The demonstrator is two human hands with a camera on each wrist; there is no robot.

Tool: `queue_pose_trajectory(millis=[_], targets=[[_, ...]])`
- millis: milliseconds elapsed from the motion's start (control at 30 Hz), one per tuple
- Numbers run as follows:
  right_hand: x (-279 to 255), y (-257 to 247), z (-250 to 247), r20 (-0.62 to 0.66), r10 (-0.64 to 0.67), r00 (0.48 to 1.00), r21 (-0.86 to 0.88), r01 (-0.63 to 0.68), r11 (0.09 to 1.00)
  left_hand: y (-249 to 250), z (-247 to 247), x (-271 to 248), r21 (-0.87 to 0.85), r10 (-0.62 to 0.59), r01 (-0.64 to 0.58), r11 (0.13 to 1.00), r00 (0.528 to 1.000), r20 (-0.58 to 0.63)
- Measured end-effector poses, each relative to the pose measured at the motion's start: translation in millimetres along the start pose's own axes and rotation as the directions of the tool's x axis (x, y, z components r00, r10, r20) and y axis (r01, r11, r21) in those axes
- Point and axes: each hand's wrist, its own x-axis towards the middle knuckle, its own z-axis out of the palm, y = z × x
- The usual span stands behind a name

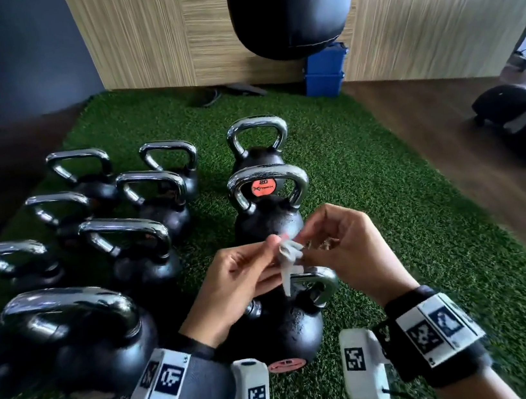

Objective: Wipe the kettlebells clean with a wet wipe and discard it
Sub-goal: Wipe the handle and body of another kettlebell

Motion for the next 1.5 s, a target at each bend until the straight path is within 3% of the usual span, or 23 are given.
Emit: queue_pose_trajectory(millis=[67,133,200,267,333,367,433,467,533,600,667,767,867,967,1067,1167,1300,1367,1433,1500], targets=[[1,0,5,-0.044,0.011,0.999,-0.049,-0.014,0.999,-6,1,-1,-0.093,0.049,-0.051,0.994,0.998,-0.027],[1,4,6,-0.056,0.091,0.994,-0.078,-0.096,0.992,-9,-1,-1,-0.074,0.105,-0.112,0.991,0.990,-0.091],[-1,13,-1,-0.044,0.211,0.976,-0.096,-0.215,0.972,-10,-2,-2,0.205,0.232,-0.194,0.959,0.957,-0.176],[-4,31,-15,-0.093,0.316,0.944,-0.178,-0.328,0.928,-13,0,-5,0.493,0.420,-0.277,0.825,0.883,-0.209],[-11,51,-27,-0.085,0.469,0.879,-0.332,-0.468,0.819,-19,8,-7,0.693,0.562,-0.323,0.644,0.815,-0.142],[-16,62,-28,-0.010,0.573,0.819,-0.365,-0.537,0.761,-22,13,-7,0.780,0.596,-0.314,0.541,0.797,-0.093],[-27,78,-21,0.204,0.699,0.686,-0.323,-0.627,0.709,-27,23,-5,0.864,0.597,-0.269,0.425,0.801,-0.044],[-31,85,-14,0.273,0.710,0.649,-0.291,-0.648,0.704,-28,27,-3,0.882,0.594,-0.256,0.396,0.804,-0.033],[-35,95,2,0.267,0.697,0.665,-0.279,-0.639,0.717,-31,34,0,0.905,0.591,-0.247,0.347,0.806,-0.007],[-36,104,16,0.131,0.670,0.731,-0.301,-0.614,0.729,-36,33,-1,0.917,0.587,-0.228,0.328,0.810,-0.008],[-36,108,22,0.022,0.654,0.757,-0.292,-0.620,0.728,-39,23,-5,0.914,0.594,-0.185,0.361,0.801,-0.072],[-34,110,22,-0.018,0.647,0.762,-0.318,-0.618,0.719,-39,9,-11,0.919,0.610,-0.130,0.373,0.781,-0.137],[-31,113,22,-0.047,0.639,0.768,-0.343,-0.613,0.711,-38,15,-9,0.940,0.563,-0.116,0.322,0.821,-0.091],[-33,114,21,-0.042,0.643,0.764,-0.322,-0.620,0.716,-41,18,-8,0.913,0.528,-0.094,0.396,0.837,-0.142],[-31,115,20,-0.033,0.647,0.762,-0.325,-0.620,0.714,-50,4,-14,0.887,0.583,-0.116,0.446,0.790,-0.190],[-29,115,19,-0.023,0.663,0.748,-0.320,-0.634,0.704,-62,-19,-21,0.816,0.629,-0.133,0.562,0.709,-0.318],[-28,119,19,-0.003,0.663,0.749,-0.298,-0.634,0.714,-78,-29,-23,0.760,0.664,-0.260,0.595,0.693,-0.282],[-26,120,18,0.007,0.659,0.752,-0.298,-0.628,0.719,-89,-29,-25,0.671,0.624,-0.266,0.692,0.689,-0.369],[-26,122,18,0.004,0.651,0.759,-0.287,-0.622,0.728,-97,-27,-30,0.444,0.462,-0.230,0.866,0.710,-0.533],[-26,122,18,0.000,0.649,0.761,-0.269,-0.625,0.733,-104,-29,-34,0.271,0.339,-0.215,0.938,0.727,-0.597]])
